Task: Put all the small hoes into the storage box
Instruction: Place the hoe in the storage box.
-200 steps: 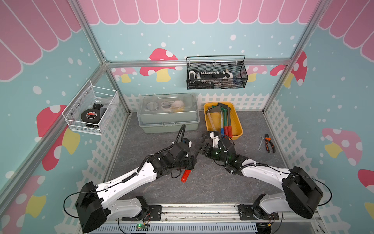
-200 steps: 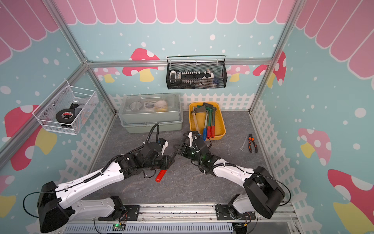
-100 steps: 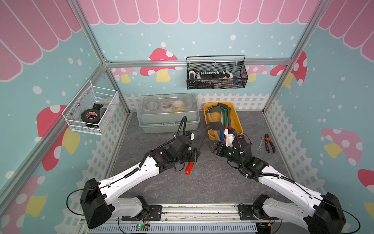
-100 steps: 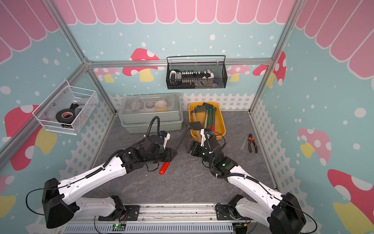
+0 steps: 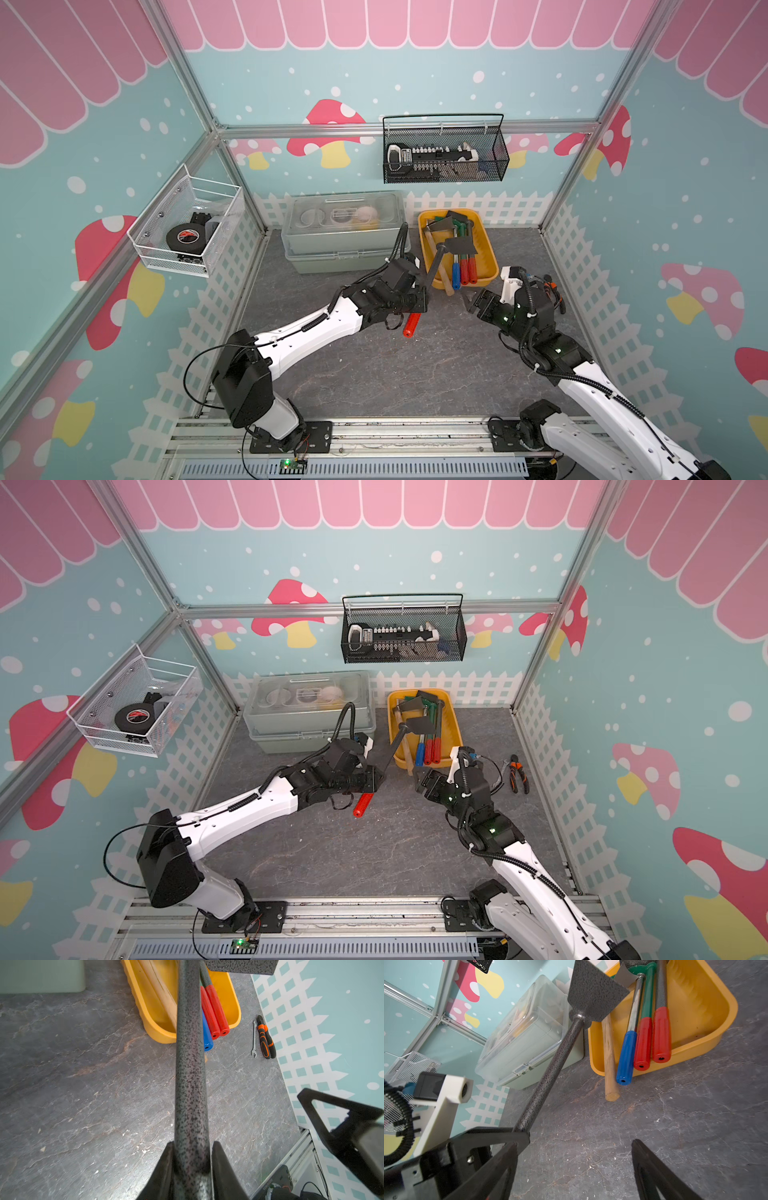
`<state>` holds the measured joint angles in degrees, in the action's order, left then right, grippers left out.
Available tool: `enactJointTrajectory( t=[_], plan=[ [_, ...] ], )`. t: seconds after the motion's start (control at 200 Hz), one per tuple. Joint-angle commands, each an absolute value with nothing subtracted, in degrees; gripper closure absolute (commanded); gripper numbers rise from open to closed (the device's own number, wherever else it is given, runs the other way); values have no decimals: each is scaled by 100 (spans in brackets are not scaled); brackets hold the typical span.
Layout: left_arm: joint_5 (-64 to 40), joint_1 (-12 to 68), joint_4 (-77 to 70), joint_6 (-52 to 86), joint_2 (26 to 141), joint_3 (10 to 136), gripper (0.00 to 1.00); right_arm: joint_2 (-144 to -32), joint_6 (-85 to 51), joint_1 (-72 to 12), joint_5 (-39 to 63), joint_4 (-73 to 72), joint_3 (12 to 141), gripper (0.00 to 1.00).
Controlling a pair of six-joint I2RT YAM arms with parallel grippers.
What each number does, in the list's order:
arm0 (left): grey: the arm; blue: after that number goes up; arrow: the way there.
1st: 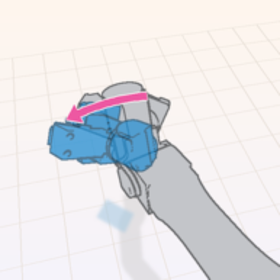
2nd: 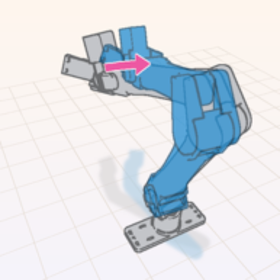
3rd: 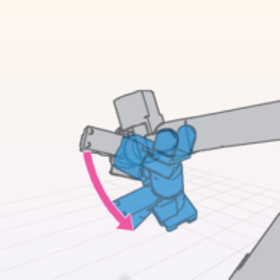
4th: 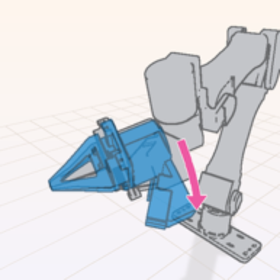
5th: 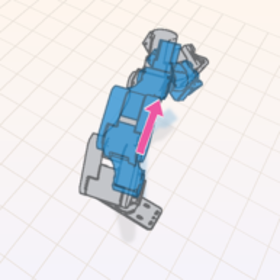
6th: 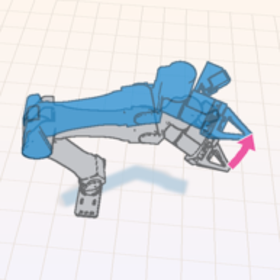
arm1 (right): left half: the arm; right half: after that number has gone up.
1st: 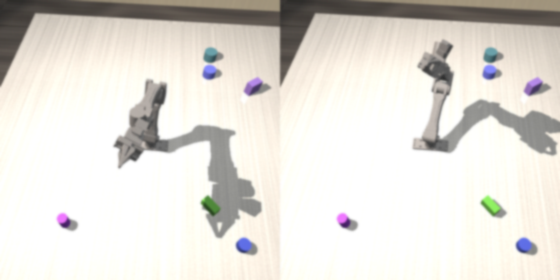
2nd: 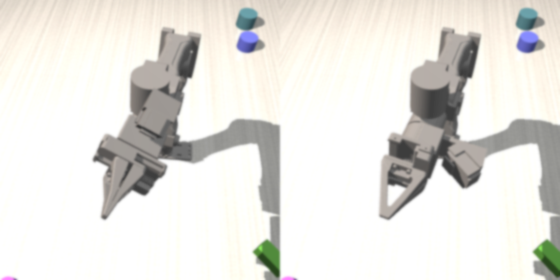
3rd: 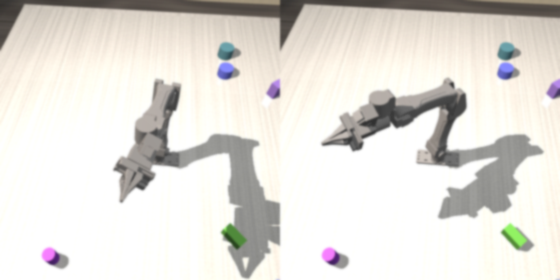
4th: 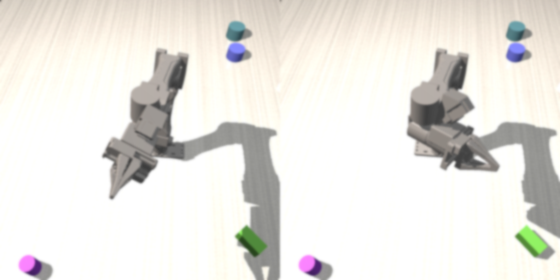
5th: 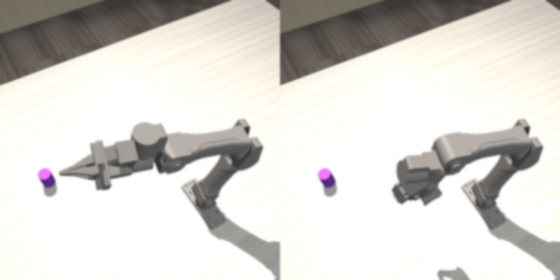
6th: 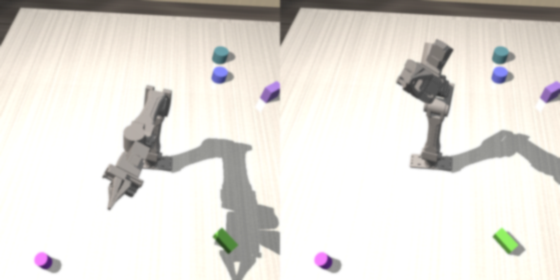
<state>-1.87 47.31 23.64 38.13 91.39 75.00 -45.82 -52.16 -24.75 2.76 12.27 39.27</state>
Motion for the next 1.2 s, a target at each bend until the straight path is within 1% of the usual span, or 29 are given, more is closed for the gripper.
enactJointTrajectory(
  t=[0.0, 0.265, 0.675, 1.196],
  plan=[
    [-252, 4629, 1595, 3613, 9395, 8013, 100, -4387, -5063, -2365, 212, 1718, 3867, 15],
    [-410, 4450, 1489, 3695, 10420, 9032, 100, -4174, -5037, -2250, 257, 1927, 3810, 14],
    [-466, 4259, 1426, 3887, 11905, 10392, 100, -4267, -4966, -2083, 348, 1986, 3858, 14],
    [-450, 4081, 1293, 4222, 13100, 11555, 100, -4280, -4948, -1982, 544, 1960, 3806, 14]
  ],
)
